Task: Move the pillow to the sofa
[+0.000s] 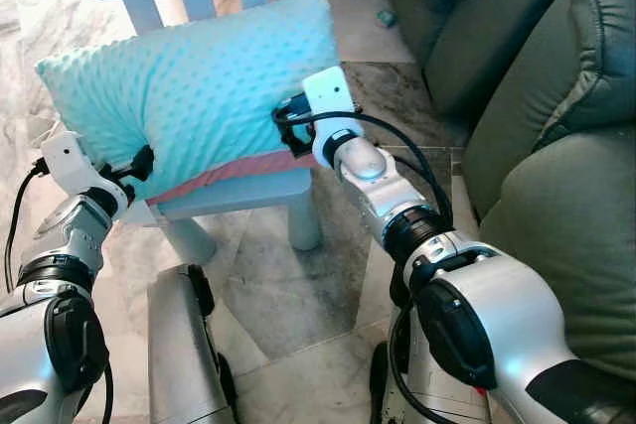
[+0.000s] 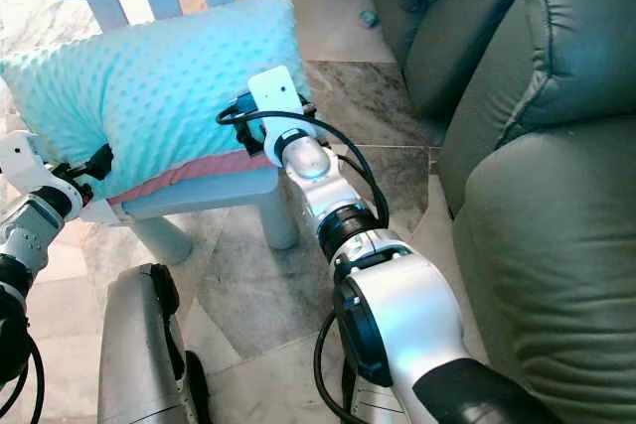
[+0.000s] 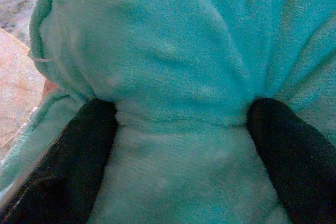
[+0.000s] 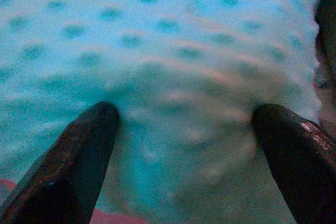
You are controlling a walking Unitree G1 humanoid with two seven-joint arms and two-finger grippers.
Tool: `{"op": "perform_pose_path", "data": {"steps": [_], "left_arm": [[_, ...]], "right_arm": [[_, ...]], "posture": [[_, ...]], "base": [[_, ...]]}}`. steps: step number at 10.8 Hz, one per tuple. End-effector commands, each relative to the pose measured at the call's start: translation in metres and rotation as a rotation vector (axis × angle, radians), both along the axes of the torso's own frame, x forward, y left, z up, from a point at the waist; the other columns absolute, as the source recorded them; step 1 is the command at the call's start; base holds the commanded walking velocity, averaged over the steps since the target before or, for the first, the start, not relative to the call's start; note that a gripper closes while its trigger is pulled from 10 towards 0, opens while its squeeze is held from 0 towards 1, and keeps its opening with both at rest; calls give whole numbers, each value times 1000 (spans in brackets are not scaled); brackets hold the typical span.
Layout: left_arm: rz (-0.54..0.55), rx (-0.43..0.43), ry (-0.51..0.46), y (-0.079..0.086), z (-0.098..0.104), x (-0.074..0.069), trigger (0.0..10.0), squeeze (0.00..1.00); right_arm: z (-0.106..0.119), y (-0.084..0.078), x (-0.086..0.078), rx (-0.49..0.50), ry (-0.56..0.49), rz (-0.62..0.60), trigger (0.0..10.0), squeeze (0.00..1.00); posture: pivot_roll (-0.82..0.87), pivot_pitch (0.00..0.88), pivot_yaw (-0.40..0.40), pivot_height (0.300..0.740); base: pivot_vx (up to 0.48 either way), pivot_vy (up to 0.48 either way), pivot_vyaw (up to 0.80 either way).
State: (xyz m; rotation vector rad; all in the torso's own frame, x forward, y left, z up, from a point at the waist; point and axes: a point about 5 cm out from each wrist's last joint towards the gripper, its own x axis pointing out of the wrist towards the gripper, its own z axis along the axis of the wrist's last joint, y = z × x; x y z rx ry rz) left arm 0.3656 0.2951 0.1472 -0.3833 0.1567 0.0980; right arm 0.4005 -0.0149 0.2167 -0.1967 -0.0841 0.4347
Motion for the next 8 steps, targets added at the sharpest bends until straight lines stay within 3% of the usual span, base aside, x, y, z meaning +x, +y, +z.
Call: {"op": "perform_pose_path", "data": {"steps": [1,4,5,8], "left_arm": [[-36,10,84,-3,-20,-8,10000,0],[-42,18,82,0,-19,-9,10000,0],[-43,21,80,0,-18,-8,10000,0],[-22,25,55,1,-15,-8,10000,0]], "right_arm": [[3,-4,2,11,-1,-22,10000,0],[-1,-14,5,-31,11,-67,10000,0],[-1,-13,4,18,31,-52,10000,1000],[3,-8,3,-20,-10,-48,10000,1000]], "posture": [[58,361,-21,427],[66,362,-17,427],[66,362,-18,427],[65,361,-15,427]], "base": [[0,0,0],[0,0,0],[0,0,0],[0,0,0]]}}
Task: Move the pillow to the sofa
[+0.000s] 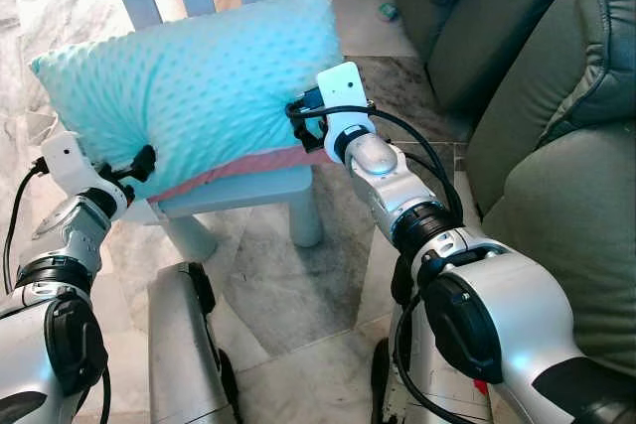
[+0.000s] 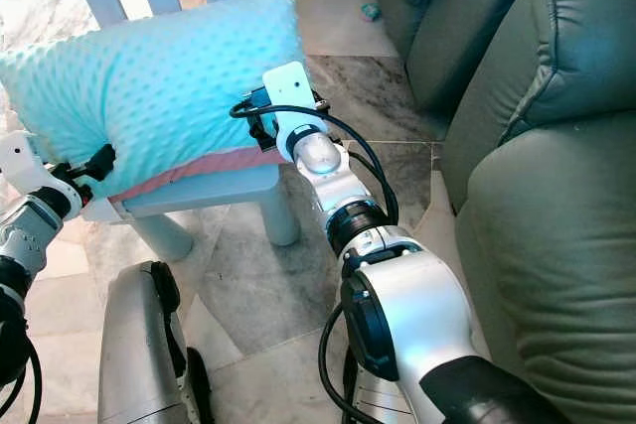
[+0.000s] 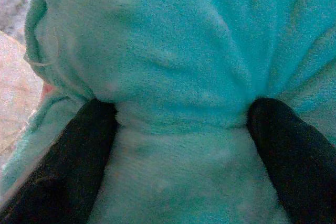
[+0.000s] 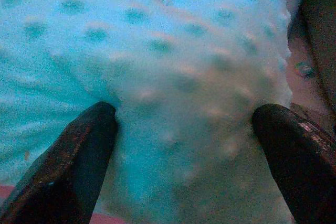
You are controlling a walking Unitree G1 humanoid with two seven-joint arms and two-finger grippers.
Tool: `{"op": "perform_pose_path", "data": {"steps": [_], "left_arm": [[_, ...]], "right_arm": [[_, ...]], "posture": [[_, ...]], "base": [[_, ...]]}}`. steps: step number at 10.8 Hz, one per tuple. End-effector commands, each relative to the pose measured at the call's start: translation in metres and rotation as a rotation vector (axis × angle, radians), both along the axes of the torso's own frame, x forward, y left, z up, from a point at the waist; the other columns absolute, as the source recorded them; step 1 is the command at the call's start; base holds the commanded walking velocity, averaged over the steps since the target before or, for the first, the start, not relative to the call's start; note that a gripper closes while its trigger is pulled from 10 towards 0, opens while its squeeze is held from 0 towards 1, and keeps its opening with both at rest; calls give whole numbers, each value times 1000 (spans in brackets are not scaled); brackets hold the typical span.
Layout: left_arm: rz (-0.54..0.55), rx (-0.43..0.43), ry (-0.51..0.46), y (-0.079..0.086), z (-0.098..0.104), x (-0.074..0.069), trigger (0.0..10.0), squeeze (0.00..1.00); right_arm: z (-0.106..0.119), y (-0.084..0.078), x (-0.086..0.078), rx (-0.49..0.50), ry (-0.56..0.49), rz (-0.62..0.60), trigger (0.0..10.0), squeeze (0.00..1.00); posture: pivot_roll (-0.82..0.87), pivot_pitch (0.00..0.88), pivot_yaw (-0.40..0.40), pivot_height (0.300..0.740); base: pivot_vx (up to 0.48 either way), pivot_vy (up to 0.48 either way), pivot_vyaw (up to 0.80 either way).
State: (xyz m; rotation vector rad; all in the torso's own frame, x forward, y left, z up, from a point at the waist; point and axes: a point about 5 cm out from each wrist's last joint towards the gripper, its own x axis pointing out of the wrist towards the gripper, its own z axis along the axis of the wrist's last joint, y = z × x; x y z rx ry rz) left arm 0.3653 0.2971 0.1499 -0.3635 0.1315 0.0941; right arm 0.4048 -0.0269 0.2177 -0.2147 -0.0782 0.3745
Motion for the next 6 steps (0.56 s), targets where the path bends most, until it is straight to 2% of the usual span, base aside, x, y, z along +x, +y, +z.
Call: {"op": "perform_pose_path", "data": {"steps": [1,2,3,5,6], "left_arm": [[22,1,54,4,-14,-7,10000,0],[34,18,60,6,-14,-8,10000,0],[33,22,62,6,-14,-8,10000,0],[39,27,68,3,-16,-7,10000,0],[31,33,64,0,-15,-5,9294,0]], "right_arm": [[4,1,1,-19,-21,-12,10000,435],[2,-3,2,-6,-7,-31,10000,0],[-1,-5,2,1,13,-34,10000,0],[-11,4,-2,60,103,7,10000,0],[-13,11,-4,121,144,40,10000,0]], "posture": [[65,361,-15,427],[63,362,-15,427],[64,360,-12,427],[63,362,-12,427],[63,361,-12,427]], "base": [[0,0,0],[0,0,0],[0,0,0],[0,0,0],[0,0,0]]}}
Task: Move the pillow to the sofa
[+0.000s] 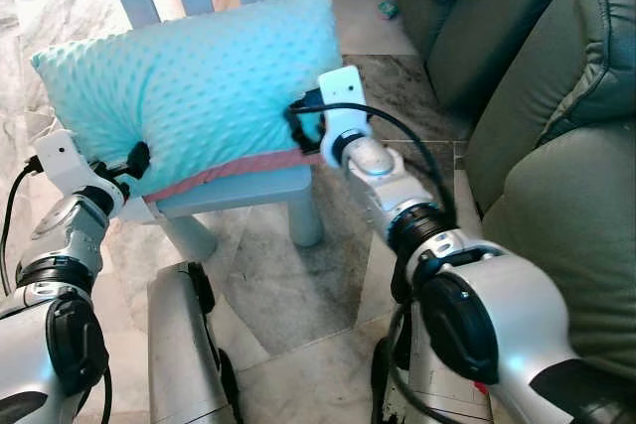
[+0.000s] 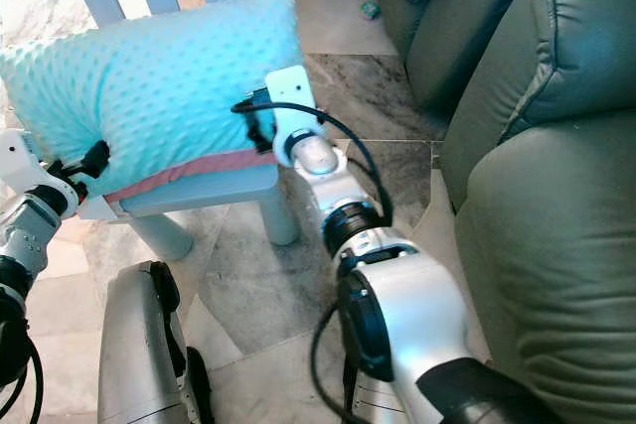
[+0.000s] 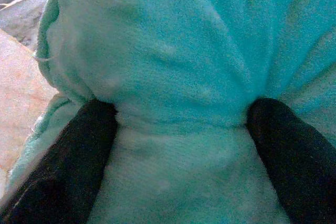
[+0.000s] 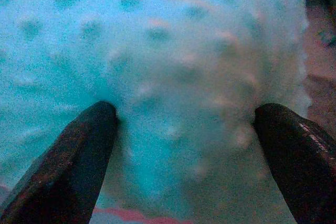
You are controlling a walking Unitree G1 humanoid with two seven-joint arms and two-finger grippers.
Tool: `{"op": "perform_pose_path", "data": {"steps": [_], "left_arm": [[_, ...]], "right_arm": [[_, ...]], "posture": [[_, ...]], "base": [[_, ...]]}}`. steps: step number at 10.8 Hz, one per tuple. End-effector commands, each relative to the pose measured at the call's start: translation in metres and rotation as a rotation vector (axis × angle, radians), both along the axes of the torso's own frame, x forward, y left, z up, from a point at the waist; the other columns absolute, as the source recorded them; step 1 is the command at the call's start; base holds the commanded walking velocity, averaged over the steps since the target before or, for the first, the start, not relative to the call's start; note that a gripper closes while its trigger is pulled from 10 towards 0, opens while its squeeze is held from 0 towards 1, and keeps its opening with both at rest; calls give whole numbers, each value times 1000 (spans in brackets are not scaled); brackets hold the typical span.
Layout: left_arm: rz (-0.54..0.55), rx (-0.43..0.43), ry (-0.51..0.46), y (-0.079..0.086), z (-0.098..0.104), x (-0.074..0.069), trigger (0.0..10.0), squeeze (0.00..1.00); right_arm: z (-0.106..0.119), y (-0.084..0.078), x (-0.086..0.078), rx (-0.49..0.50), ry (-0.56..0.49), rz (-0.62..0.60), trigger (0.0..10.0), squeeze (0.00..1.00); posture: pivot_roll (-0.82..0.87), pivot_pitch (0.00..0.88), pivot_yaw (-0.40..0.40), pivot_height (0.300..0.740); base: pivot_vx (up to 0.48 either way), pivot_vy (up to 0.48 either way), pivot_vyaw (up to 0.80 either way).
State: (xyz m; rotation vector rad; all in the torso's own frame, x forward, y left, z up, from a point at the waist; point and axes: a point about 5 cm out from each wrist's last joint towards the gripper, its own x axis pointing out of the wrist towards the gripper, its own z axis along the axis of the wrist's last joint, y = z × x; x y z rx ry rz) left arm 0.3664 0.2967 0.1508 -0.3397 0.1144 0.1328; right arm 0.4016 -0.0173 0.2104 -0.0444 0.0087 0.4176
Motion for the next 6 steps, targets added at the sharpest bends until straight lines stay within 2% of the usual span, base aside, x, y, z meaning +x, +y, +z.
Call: {"op": "perform_pose_path", "data": {"steps": [1,5,6], "left_arm": [[-6,1,58,-5,-15,-4,0,0],[4,-30,15,-13,-10,2,0,0],[2,-39,2,-15,-9,3,0,0]], "right_arm": [[-5,8,-3,56,53,25,0,0],[-10,17,-8,176,123,70,0,0],[-12,20,-10,176,128,90,0,0]], "posture": [[63,363,-13,427],[59,365,-10,427],[59,367,-11,427]], "base": [[0,0,0],[0,0,0],[0,0,0]]}}
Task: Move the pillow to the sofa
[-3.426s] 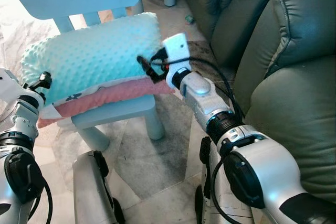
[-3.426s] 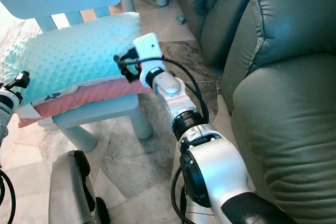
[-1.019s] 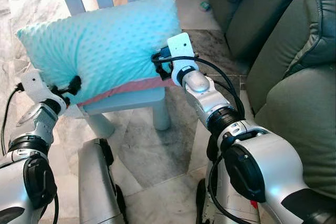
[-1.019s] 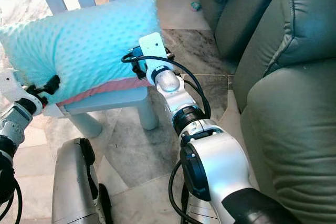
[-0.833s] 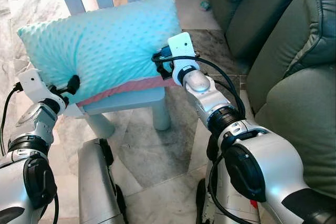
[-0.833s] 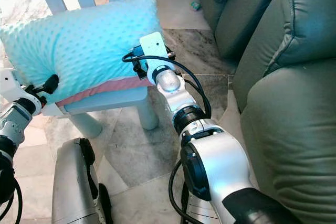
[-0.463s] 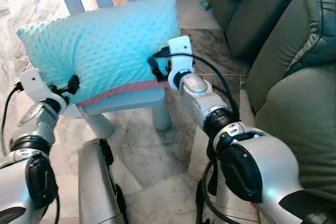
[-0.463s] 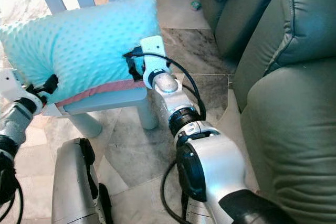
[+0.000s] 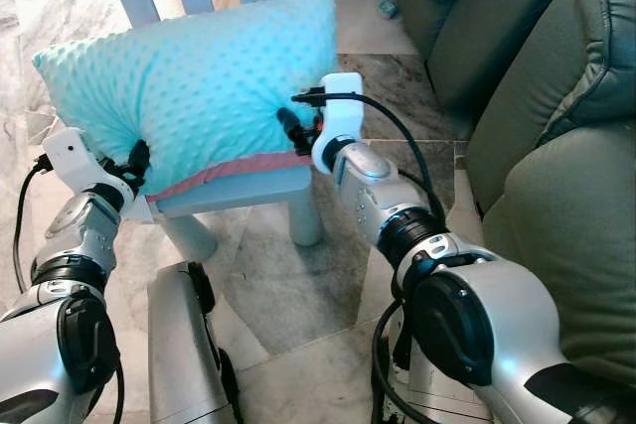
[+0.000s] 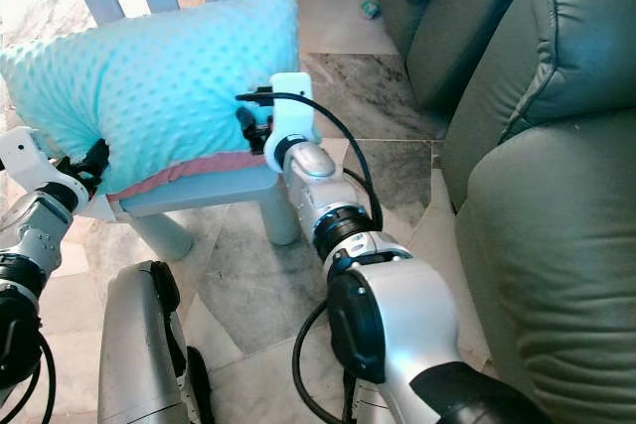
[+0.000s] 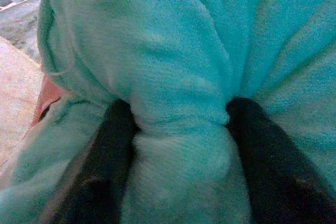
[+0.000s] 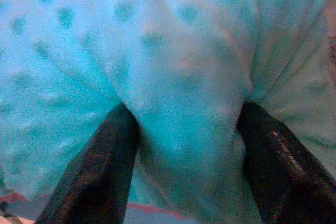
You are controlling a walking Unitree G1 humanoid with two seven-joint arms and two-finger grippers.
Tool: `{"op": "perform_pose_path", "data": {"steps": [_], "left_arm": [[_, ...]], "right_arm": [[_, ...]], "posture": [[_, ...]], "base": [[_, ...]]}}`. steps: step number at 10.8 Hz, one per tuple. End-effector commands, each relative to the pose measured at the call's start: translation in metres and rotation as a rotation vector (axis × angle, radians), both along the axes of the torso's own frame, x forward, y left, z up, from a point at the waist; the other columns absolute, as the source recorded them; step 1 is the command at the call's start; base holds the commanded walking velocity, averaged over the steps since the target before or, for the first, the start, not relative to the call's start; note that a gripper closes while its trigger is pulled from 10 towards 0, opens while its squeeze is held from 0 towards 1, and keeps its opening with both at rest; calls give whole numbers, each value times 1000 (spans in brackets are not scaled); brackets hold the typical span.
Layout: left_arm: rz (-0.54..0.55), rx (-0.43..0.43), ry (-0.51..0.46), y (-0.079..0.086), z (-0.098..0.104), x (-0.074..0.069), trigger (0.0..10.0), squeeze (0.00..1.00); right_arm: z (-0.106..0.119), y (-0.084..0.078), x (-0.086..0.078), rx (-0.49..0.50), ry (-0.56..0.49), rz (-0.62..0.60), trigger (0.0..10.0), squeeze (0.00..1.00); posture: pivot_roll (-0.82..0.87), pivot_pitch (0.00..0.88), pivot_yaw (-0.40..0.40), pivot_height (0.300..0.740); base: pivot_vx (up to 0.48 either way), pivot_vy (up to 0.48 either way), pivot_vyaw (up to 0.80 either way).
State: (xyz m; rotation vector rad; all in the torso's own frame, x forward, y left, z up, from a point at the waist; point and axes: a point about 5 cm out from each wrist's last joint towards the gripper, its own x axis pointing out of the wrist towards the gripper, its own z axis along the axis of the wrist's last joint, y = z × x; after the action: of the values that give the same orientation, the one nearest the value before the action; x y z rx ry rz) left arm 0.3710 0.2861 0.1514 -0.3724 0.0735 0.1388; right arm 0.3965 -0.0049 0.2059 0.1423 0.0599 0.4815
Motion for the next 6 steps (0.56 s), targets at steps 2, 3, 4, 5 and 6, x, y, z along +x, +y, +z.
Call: {"op": "perform_pose_path", "data": {"steps": [2,3,4,5,6], "left_arm": [[-20,-10,35,-7,-10,-1,0,0],[-23,-9,34,-7,-11,-1,0,0],[-25,-10,31,-8,-11,-1,0,0],[-25,-14,28,-8,-11,-1,0,0],[-19,-31,17,-8,-11,-1,0,0]], "right_arm": [[-11,13,-7,8,42,55,0,0],[-12,13,-8,8,44,59,0,0],[-13,13,-8,9,49,59,0,0],[-16,13,-9,-2,50,62,0,0],[-18,14,-10,-6,53,62,0,0]], "posture": [[61,370,-7,427],[61,370,-7,427],[61,370,-7,427],[61,370,-7,427],[61,370,-7,427]], "base": [[0,0,0],[0,0,0],[0,0,0],[0,0,0],[0,0,0]]}}
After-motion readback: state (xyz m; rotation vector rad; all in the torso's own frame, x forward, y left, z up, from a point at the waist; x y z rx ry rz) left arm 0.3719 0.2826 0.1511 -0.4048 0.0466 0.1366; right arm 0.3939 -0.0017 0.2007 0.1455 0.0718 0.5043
